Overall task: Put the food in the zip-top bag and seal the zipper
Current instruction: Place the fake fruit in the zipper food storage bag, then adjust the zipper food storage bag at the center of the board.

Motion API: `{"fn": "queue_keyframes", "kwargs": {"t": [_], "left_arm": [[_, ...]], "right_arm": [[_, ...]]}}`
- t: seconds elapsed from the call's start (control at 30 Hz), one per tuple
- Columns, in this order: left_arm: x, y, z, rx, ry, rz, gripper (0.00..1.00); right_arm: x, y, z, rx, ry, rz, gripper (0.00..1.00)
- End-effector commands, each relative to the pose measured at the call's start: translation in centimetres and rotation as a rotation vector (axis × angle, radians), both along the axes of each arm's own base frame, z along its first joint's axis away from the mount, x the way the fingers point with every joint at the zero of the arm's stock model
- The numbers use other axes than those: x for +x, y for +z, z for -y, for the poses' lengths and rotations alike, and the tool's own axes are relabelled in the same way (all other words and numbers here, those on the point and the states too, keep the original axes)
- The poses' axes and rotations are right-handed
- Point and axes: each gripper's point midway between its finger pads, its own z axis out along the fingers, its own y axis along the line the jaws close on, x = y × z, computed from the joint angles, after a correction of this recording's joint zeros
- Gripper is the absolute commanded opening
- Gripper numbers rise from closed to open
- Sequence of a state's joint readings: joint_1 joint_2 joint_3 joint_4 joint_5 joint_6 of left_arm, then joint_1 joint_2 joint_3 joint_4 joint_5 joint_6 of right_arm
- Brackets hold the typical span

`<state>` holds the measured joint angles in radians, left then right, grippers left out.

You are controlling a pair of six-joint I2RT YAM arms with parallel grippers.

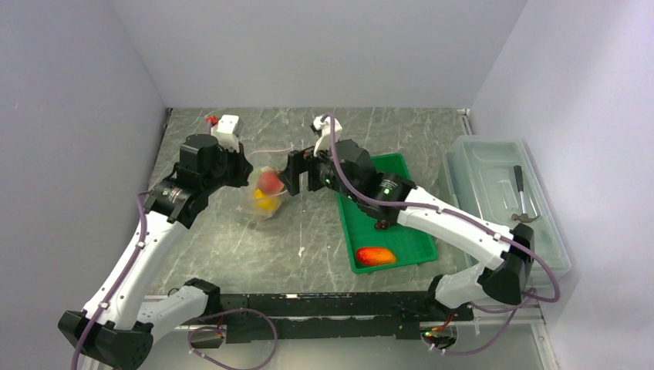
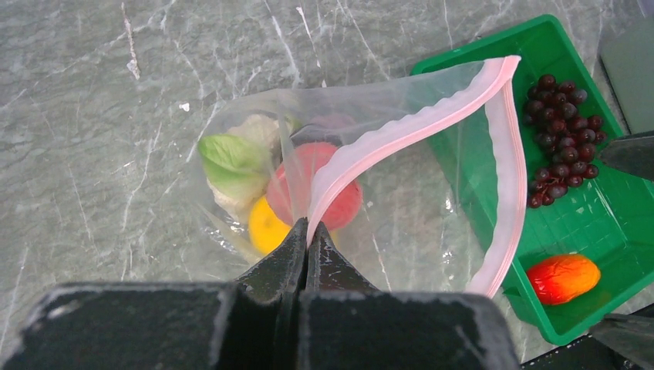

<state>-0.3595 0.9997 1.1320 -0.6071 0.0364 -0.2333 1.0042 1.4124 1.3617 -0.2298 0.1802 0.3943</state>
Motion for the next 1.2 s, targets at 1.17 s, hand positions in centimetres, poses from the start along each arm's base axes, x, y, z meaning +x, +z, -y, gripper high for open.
{"fn": "queue_keyframes", "kwargs": {"t": [1.17], "left_arm": [[2.7, 3.9, -2.6, 0.051, 0.214, -0.008, 0.00]], "right_arm": [[-3.7, -9.9, 17.4, -0.182, -0.443, -0.109, 0.91]]}}
